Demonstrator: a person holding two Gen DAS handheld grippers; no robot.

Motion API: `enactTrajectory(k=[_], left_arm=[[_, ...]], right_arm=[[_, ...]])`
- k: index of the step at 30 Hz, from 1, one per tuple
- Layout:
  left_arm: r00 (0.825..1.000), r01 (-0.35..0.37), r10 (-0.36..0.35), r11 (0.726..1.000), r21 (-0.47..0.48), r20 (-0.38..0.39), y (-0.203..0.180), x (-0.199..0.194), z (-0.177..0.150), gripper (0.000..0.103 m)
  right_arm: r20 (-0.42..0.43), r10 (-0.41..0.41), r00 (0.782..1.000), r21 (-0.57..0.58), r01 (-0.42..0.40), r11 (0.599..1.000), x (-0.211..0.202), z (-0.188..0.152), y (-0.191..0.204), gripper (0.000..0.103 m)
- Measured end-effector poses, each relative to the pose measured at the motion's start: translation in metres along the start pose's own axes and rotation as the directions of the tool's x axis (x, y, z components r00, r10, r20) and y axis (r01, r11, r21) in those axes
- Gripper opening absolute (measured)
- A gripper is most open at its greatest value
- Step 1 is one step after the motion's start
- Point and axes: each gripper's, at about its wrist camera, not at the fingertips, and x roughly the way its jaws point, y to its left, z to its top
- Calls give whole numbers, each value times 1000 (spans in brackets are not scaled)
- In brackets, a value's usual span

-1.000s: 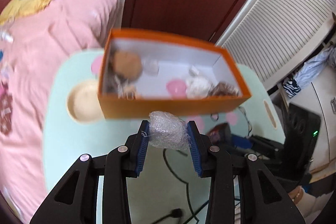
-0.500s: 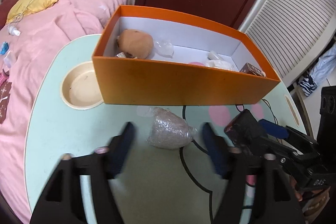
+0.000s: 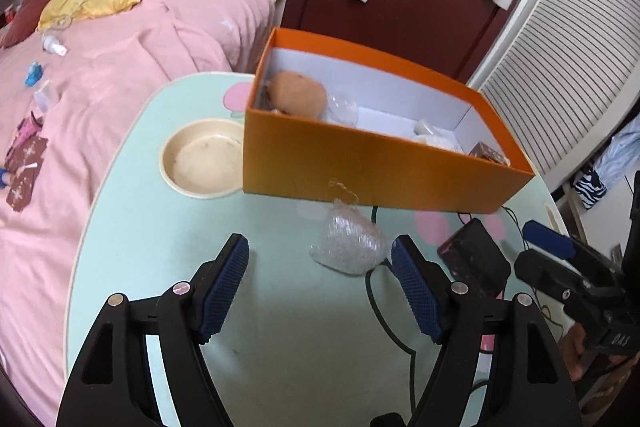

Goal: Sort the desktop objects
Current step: 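Set the black pouch and bubble-wrapped item on the table, open both tools, then grasp the white tissue in the box with the right tool, place it on table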

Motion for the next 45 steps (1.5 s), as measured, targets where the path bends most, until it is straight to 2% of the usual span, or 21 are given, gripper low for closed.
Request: enactTrajectory(k=[4, 7, 10, 12, 14, 17, 19, 22, 26, 28, 30, 31, 35, 37, 40, 42, 45], left_arm=[[999, -37, 37, 999, 36, 3, -4, 3, -2, 74], [999, -34, 34, 999, 31, -9, -4, 7, -4, 75], [1000, -18, 18, 1000, 7, -9, -1, 8, -5, 75], [1000, -14, 14, 1000, 4, -9, -1, 9, -6, 75], [1000, -17, 17, 1000, 3, -8, -2, 11, -8, 81], [999, -44, 44, 999, 30, 9, -7, 13, -12, 82], [997, -75, 74, 995, 66, 15, -12, 15, -14, 82], [994, -107, 107, 989, 99, 9, -18, 18, -15, 84], [993, -119, 121, 984, 132, -7, -23, 23, -16, 97], [990, -134, 138, 980, 147, -13, -26, 25, -17, 97], [987, -153, 158, 975, 164, -17, -28, 27, -17, 97], [987, -157, 163, 973, 169, -20, -29, 28, -17, 101], [987, -152, 159, 973, 171, -25, -29, 28, -18, 103], [987, -152, 159, 974, 171, -25, -28, 28, -18, 103], [987, -150, 157, 974, 171, -25, -27, 28, -17, 103], [987, -150, 156, 974, 171, -25, -27, 28, -17, 103], [988, -149, 155, 974, 171, -25, -27, 28, -18, 103]], right_arm=[[-39, -6, 999, 37, 8, 999, 0, 13, 1, 82], [-67, 7, 998, 85, -1, 996, -1, 23, -1, 82], [-81, -33, 996, 77, 39, 996, -4, 33, 1, 82], [-81, -91, 992, 79, 98, 992, -5, 39, 3, 82], [-74, -137, 988, 86, 144, 986, -7, 45, 5, 82], [-109, -104, 989, 66, 111, 992, -8, 57, 7, 82], [-160, -43, 986, 111, 62, 992, -4, 66, 1, 82], [-163, 17, 986, 206, 17, 978, -3, 80, -12, 82], [-166, -40, 985, 173, 69, 982, -3, 104, -13, 82], [-203, -70, 977, 137, 99, 986, 3, 115, -9, 82], [-256, -61, 965, 128, 97, 987, 12, 124, -8, 82], [-271, -38, 962, 146, 80, 986, 15, 127, -9, 82], [-390, 33, 920, 176, 40, 984, 42, 139, -5, 82], [-453, 6, 891, 156, 73, 985, 59, 143, -3, 79], [-525, -38, 850, 106, 109, 988, 83, 145, -3, 67], [-582, -67, 810, 67, 130, 989, 100, 143, -3, 55], [-665, -93, 741, 26, 148, 989, 123, 136, -7, 48]])
